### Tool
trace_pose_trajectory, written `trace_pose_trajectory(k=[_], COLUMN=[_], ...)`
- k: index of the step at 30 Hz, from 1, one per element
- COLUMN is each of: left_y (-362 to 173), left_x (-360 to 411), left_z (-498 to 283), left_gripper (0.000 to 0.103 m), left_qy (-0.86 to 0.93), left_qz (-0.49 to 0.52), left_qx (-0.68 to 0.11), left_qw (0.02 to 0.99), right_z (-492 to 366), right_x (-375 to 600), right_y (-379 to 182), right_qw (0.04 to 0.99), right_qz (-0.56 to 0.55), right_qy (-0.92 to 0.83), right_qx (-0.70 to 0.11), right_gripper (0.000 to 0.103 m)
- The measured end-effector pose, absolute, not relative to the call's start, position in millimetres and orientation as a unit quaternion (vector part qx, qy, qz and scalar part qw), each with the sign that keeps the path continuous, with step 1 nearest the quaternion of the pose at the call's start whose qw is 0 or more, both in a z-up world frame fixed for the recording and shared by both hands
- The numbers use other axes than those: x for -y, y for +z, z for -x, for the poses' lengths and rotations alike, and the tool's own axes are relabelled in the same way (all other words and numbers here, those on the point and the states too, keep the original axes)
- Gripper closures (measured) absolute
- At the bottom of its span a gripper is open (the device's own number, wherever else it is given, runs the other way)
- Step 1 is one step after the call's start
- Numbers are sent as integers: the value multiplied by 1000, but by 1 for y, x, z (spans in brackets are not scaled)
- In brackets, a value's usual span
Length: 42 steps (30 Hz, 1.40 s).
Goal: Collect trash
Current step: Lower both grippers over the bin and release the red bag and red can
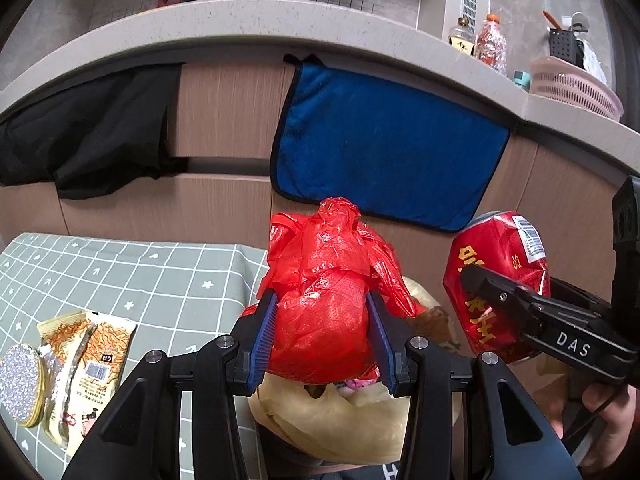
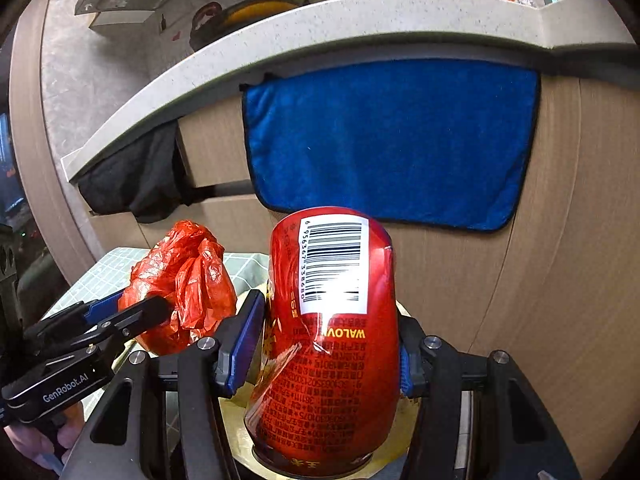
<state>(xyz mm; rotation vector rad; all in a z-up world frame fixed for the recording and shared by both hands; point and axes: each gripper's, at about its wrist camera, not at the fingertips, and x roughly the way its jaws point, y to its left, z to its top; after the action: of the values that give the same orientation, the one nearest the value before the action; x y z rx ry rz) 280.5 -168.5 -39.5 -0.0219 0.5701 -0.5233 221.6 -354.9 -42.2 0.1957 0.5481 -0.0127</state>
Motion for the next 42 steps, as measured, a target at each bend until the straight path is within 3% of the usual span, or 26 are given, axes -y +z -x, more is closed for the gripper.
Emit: trace_pose_trajectory(k=[21,26,42], left_y=[-63,-65,-22], left_x=[178,175,105], left_z=[-308,-313,-269], left_gripper=[57,38,37], left_qy=[-279,-293,-214], left_qz=[22,43,41], left_qx=[-309,-321,-282], left_qw=[909,900,934], right_z=[-243,-242,-232], right_x=[365,369,326], right_y=[-77,-76,-47], right_qw=[945,944,950], right_qz=[-118,-128,-114], right_qy=[-6,-14,16], right_qx=[-305,-302,-289], right_gripper=[50,50,44])
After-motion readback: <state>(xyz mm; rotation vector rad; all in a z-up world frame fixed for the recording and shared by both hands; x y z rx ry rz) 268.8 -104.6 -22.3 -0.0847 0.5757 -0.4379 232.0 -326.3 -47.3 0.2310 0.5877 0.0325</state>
